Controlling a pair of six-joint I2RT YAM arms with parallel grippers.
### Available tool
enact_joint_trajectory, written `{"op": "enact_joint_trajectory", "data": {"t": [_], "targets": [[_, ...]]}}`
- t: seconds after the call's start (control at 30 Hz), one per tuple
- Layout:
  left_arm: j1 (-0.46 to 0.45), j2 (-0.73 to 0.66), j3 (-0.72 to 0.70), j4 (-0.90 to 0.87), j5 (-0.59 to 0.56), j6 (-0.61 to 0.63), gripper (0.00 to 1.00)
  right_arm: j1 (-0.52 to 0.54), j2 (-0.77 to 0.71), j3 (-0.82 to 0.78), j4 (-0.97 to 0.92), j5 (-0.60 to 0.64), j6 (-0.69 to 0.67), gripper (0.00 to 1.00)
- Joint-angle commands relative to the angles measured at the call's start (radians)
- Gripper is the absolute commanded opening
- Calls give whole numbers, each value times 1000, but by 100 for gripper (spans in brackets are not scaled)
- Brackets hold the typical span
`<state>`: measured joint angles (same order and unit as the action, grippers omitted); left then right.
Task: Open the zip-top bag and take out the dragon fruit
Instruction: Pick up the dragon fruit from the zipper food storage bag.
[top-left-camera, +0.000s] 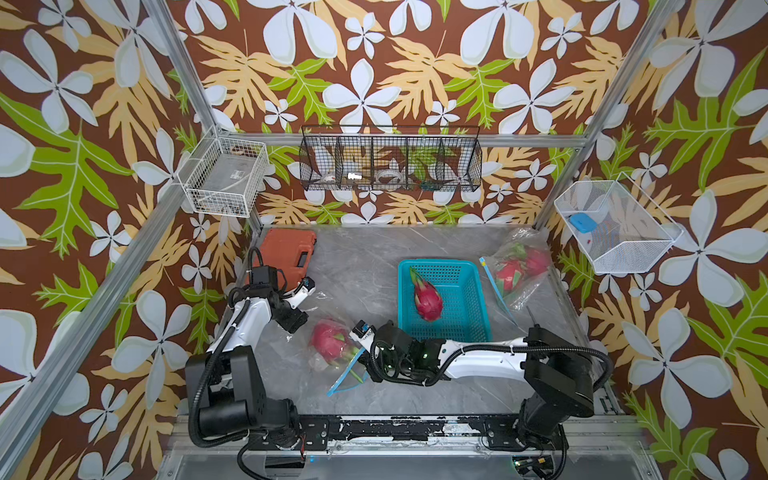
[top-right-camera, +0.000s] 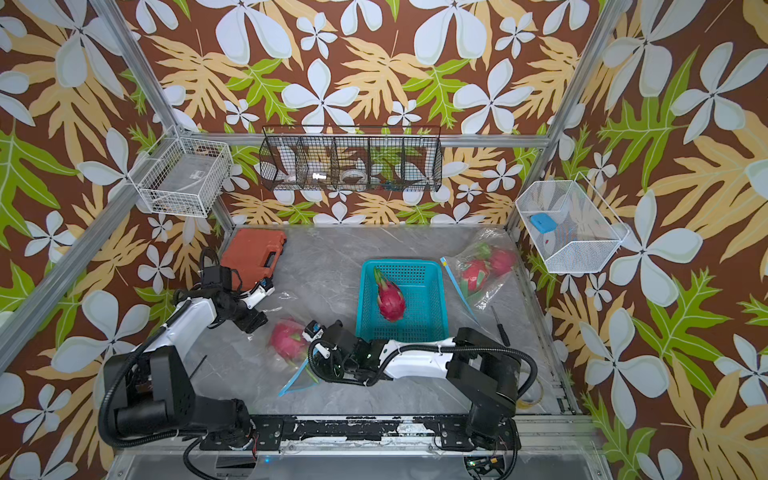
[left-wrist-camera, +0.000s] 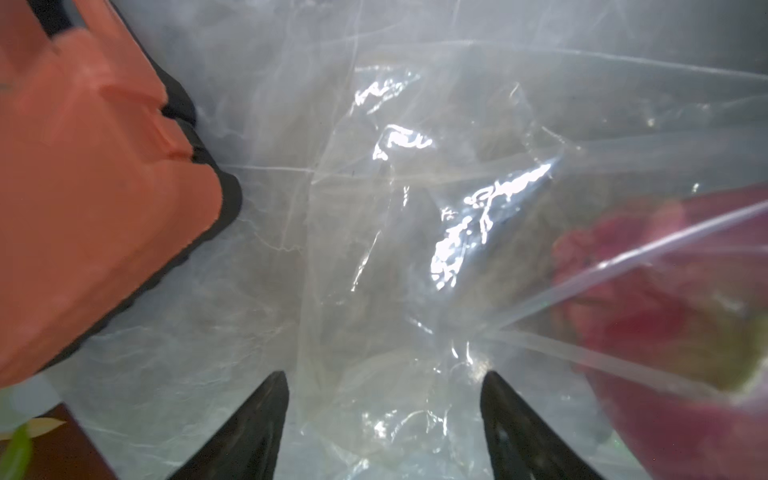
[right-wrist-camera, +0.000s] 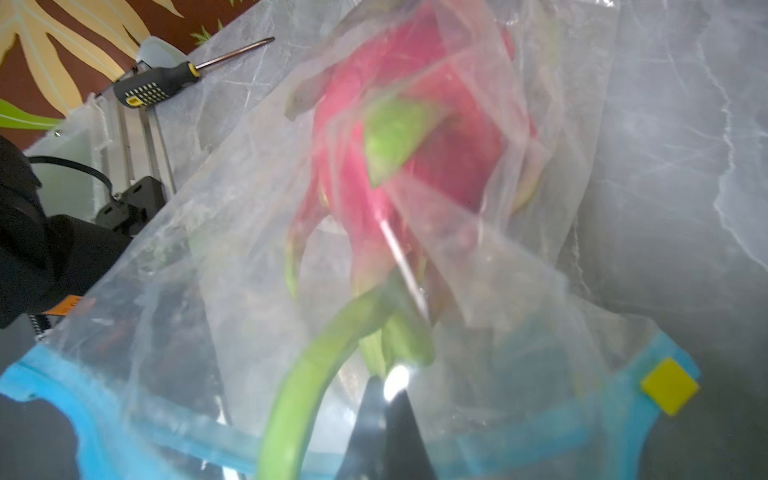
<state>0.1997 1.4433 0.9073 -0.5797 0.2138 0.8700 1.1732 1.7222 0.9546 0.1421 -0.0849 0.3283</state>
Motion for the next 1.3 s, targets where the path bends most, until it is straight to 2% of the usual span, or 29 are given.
{"op": "enact_joint_trajectory", "data": {"t": [0.0,0.07,0.1,0.23,0.27,0.6,0.8,0.93,1.13,1.27], "targets": [[8,34,46,7,98,-129,75,21,-6,-7,-15,64,-58,0],[7,50,67,-7,159,-162,70,29,-1,-8,-22,72,-67,0],[6,58,72,-6,178,-174,61,35,0,-8,-25,79,-73,0],[5,76,53,12,170,-182,3,71,-24,-8,-30,120,-100,0],[5,72,37,28,151,-177,0,80,-38,-18,-19,129,-107,0],[11,36,-89,105,56,-145,0,94,-141,-100,4,143,-93,0],[67,-3,-142,209,-72,-96,0,115,-219,-134,-15,143,-83,0],[75,-7,-167,302,-177,-81,0,115,-313,-133,-31,112,-67,0],[70,-4,-173,367,-224,-94,0,108,-417,-107,-34,82,-46,0],[64,-16,-178,385,-231,-93,0,37,-447,-102,9,-31,7,0]]}}
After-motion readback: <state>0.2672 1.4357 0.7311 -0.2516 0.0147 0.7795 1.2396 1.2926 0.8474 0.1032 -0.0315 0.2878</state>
